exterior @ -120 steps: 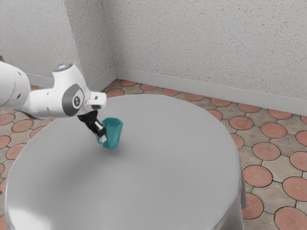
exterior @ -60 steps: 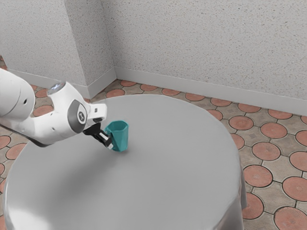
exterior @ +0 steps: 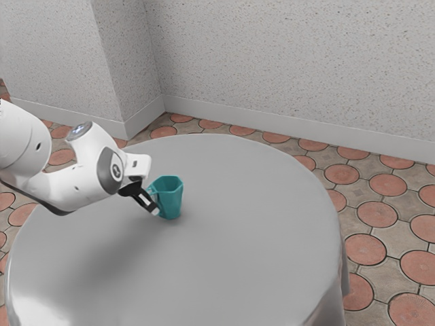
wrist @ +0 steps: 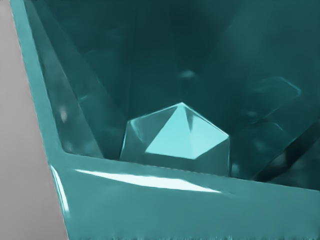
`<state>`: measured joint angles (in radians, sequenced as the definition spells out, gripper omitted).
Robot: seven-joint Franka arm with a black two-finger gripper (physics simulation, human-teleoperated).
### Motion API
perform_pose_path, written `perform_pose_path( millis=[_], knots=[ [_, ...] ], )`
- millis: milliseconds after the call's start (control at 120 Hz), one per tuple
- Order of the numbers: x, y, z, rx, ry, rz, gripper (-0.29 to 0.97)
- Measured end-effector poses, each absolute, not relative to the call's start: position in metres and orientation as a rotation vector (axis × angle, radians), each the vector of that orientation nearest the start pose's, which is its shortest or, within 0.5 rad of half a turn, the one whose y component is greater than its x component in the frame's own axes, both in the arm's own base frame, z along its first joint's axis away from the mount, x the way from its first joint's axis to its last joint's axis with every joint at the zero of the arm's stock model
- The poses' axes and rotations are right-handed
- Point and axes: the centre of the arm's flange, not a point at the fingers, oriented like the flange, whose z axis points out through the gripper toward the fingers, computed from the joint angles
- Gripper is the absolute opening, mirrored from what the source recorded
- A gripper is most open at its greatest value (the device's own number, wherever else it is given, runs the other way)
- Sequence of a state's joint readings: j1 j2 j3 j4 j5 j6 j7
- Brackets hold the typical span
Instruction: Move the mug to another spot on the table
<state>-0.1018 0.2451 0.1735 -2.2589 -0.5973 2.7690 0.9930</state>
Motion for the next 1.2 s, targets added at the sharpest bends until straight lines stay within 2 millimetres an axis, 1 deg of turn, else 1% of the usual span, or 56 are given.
perform_pose_path(
  millis=[158,233,350,517,633,792,1033,1200],
  knots=[
    [0.557,0.063,0.273,-3.087,0.684,-0.562,0.01],
    [0.558,0.063,0.272,-3.08,0.701,-0.56,0.04],
    [0.558,0.063,0.27,-3.073,0.727,-0.558,0.08],
    [0.561,0.059,0.272,-3.062,0.766,-0.568,0.11],
    [0.56,0.058,0.266,-3.062,0.784,-0.554,0.14],
    [0.56,0.059,0.263,-3.059,0.801,-0.545,0.25],
    [0.559,0.059,0.263,-3.055,0.815,-0.546,0.51],
    [0.557,0.063,0.265,-3.055,0.813,-0.549,0.6]
  ],
)
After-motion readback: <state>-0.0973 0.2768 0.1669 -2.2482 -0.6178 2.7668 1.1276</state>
